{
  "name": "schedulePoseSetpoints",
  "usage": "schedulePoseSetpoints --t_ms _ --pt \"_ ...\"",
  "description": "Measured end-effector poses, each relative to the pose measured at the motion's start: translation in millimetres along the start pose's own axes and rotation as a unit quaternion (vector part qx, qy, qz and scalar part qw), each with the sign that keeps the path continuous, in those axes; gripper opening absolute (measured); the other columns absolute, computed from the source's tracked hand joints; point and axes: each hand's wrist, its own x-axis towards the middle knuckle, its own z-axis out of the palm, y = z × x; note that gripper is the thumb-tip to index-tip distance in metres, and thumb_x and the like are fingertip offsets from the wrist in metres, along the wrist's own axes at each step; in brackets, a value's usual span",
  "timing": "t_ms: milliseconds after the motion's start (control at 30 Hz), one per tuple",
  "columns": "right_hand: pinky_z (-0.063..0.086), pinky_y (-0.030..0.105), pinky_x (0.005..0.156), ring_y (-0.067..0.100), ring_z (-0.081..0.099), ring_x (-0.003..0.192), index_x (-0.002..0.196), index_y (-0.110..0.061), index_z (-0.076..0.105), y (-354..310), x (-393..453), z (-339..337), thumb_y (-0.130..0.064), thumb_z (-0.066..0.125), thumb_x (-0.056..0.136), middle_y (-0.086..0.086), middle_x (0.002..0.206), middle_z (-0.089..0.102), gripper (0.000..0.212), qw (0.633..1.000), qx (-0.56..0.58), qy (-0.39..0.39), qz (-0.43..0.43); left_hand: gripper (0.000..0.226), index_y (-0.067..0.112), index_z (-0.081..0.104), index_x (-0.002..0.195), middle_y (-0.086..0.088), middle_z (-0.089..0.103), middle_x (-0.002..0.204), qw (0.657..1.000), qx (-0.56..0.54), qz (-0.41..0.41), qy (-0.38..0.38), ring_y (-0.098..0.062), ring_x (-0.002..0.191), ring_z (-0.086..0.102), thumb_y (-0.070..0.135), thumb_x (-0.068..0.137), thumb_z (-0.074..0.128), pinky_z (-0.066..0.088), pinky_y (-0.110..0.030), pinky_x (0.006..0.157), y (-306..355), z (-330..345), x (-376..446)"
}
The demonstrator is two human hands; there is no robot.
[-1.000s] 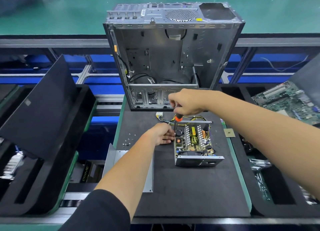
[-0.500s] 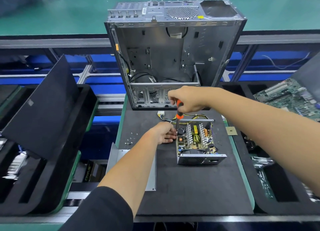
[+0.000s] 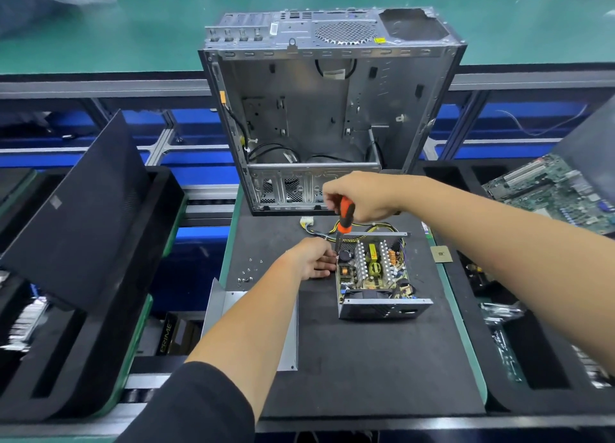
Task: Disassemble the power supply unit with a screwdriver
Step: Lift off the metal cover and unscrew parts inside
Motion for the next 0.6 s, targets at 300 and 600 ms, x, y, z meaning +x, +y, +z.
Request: schedulePoseSetpoints --t_ms 300,600 --pt "0.036 0.035 0.057 0.024 0.051 0.070 0.100 -0.010 0.045 1 11 9 -0.024 0.043 0.102 0.011 0.094 0.059 0.014 0.988 -0.138 0.013 0.065 0.018 0.008 0.057 0.081 -0.005 0.061 0.075 1.000 0.001 -0.002 0.000 -0.017 0.069 0.059 0.008 0.090 0.041 0.046 -0.026 0.057 1 0 1" --pt "0.043 0.034 0.063 0.023 0.061 0.071 0.097 -0.010 0.052 -3 6 3 -0.033 0.055 0.096 0.005 0.090 0.062 0.023 0.995 -0.086 0.001 0.053 0.017 0.008 0.057 0.081 -0.005 0.061 0.073 1.000 0.002 -0.002 -0.002 -0.017 0.069 0.059 0.007 0.088 0.042 0.046 -0.027 0.058 0 -1 1"
